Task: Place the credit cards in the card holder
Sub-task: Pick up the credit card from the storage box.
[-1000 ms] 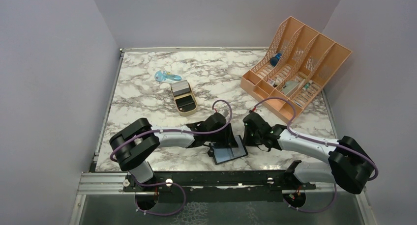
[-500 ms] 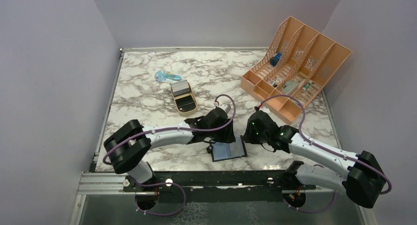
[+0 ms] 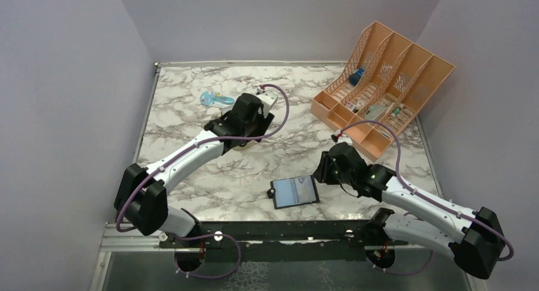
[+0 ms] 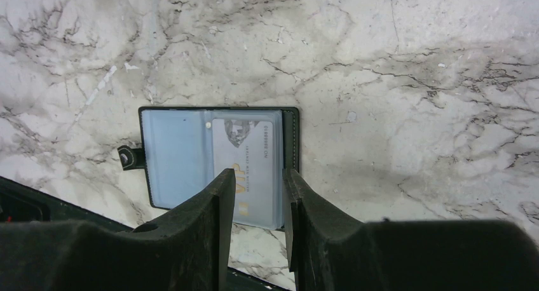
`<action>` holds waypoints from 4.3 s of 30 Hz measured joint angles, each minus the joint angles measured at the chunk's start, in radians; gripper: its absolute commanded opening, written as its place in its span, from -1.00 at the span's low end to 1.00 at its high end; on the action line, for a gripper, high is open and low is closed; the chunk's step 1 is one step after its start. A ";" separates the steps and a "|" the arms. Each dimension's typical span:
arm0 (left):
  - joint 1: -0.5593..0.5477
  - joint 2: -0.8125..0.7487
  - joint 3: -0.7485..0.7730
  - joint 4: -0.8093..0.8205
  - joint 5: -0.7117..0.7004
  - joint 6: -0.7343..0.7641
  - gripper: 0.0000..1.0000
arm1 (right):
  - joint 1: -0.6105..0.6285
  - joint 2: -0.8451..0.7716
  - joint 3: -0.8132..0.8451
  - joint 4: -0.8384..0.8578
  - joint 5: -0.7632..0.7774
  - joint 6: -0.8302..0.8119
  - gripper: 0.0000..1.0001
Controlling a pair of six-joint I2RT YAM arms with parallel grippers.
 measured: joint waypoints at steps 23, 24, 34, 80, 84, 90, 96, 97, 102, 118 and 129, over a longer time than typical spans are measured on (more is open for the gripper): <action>0.331 0.330 0.097 0.060 0.029 0.705 0.01 | 0.000 -0.030 0.065 0.005 -0.002 -0.050 -0.34; 0.332 0.332 0.097 0.071 0.024 0.714 0.00 | 0.000 -0.034 0.067 0.002 0.000 -0.050 -0.34; 0.332 0.332 0.085 0.184 0.010 0.785 0.09 | 0.000 -0.059 0.093 -0.014 0.032 -0.050 -0.35; 0.319 0.394 0.070 0.240 -0.074 0.829 -0.34 | 0.000 -0.071 0.103 -0.028 0.058 -0.050 -0.35; 0.312 0.394 0.070 0.237 -0.085 0.835 -0.44 | 0.000 -0.071 0.103 -0.028 0.058 -0.050 -0.35; 0.301 0.394 0.070 0.233 -0.101 0.839 -0.59 | 0.000 -0.071 0.103 -0.028 0.058 -0.050 -0.35; 0.301 0.394 0.080 0.195 -0.091 0.831 -1.00 | 0.000 -0.071 0.103 -0.029 0.056 -0.050 -0.35; 0.300 0.394 0.084 0.180 -0.086 0.824 -1.00 | 0.000 -0.071 0.103 -0.029 0.056 -0.050 -0.35; 0.291 0.378 0.097 0.107 -0.060 0.787 -1.00 | 0.000 -0.079 0.103 -0.029 0.045 -0.050 -0.35; 0.290 0.190 0.097 0.044 0.019 0.653 -1.00 | 0.000 -0.102 0.103 -0.025 -0.021 -0.053 -0.34; 0.291 -0.048 0.064 0.047 0.417 0.246 -1.00 | 0.000 -0.131 0.068 0.168 -0.184 -0.064 -0.32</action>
